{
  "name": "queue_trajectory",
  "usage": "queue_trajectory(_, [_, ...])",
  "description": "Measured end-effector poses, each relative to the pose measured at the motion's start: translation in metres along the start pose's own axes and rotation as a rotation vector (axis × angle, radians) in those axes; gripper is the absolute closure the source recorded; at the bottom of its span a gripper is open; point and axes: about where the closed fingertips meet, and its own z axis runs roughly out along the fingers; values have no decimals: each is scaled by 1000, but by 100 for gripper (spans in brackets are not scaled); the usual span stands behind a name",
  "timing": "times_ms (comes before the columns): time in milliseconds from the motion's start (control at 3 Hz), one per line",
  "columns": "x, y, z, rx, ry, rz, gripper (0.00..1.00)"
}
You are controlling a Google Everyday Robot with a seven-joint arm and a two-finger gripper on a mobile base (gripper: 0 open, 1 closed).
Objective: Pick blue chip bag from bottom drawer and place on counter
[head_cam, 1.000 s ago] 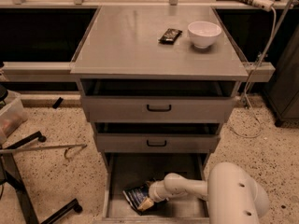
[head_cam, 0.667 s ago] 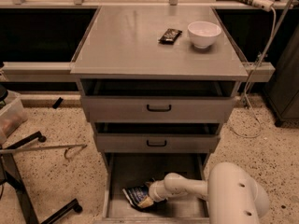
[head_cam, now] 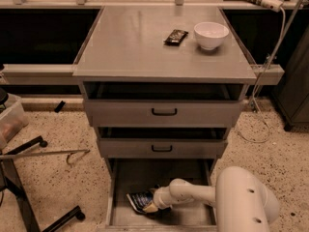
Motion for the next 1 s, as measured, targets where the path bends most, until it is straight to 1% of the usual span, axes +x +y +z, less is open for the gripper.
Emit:
queue_trajectory(333, [-22,8,-32,9,-31,-6,100])
queue_trajectory(667, [-79,4,-123,100,-126,-1,100])
queue_trajectory(1000, [-138,33,-207,124,-189,-57,100])
